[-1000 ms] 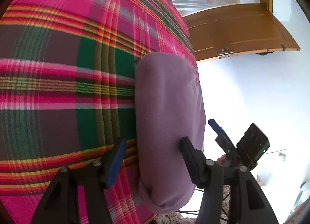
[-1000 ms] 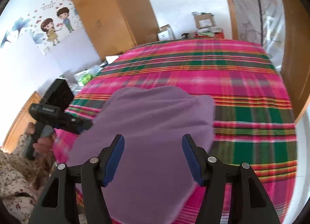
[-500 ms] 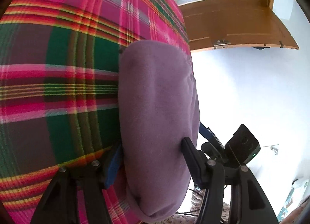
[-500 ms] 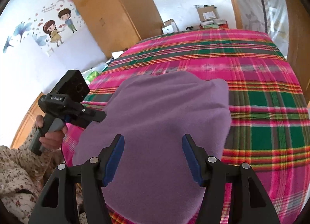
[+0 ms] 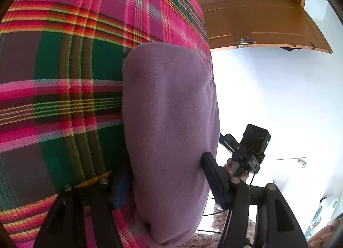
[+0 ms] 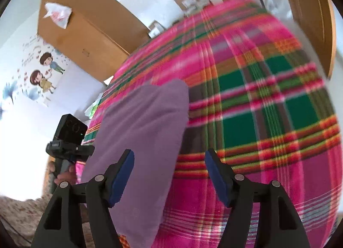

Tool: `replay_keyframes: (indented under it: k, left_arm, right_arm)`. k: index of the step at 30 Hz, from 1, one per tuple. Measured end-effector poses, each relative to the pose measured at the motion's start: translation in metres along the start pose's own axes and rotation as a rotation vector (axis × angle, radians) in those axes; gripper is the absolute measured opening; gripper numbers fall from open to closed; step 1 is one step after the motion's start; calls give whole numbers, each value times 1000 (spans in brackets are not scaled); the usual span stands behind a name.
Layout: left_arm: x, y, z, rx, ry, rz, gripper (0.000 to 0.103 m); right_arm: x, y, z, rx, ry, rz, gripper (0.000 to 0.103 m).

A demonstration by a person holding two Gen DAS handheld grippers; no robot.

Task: Fold clothes

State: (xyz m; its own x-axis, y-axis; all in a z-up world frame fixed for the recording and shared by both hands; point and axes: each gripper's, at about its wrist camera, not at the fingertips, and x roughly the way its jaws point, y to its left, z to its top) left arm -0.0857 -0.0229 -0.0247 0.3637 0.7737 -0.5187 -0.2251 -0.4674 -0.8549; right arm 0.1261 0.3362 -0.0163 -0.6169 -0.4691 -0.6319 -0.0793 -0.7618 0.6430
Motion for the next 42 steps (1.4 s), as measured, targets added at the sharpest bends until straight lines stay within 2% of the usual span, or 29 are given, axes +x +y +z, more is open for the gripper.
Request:
replay_keyframes:
  k: [3,7,13,19,20,22,27,33,37,42]
  left_arm:
    - [-4,2,3,-3,21,-3,63]
    - [-9,8,7,-13,51,-14,63]
    - [-14,15,8,-32,82,-25,63]
    - [-13,16,1,-38,100,-32,63]
    - [-12,15,0,-39,100,-33,63]
    - [-9,15,-2,-42,100,-34,63]
    - [0,11,-6,-43,92,-29,65]
    - [-3,10,-6,-41,85,-25,66]
    - [-7,18,-4,-46,78,-23,58]
    - [-3,17,-5,-49,73,-22,55]
  right_arm:
    - [12,-6,7,33,89,40,75]
    - [22,-4,16,9,169,51,76]
    - [33,0,25,-19,218,77,77]
    - [49,6,28,-23,260,168,77]
    - [53,9,28,-28,268,182,82]
    - [58,15,29,-37,272,194,87]
    - [59,14,27,-10,257,219,88]
    - [69,25,27,-19,250,203,88]
    - [72,32,26,-52,247,185,88]
    - [72,42,23,-126,238,144,88]
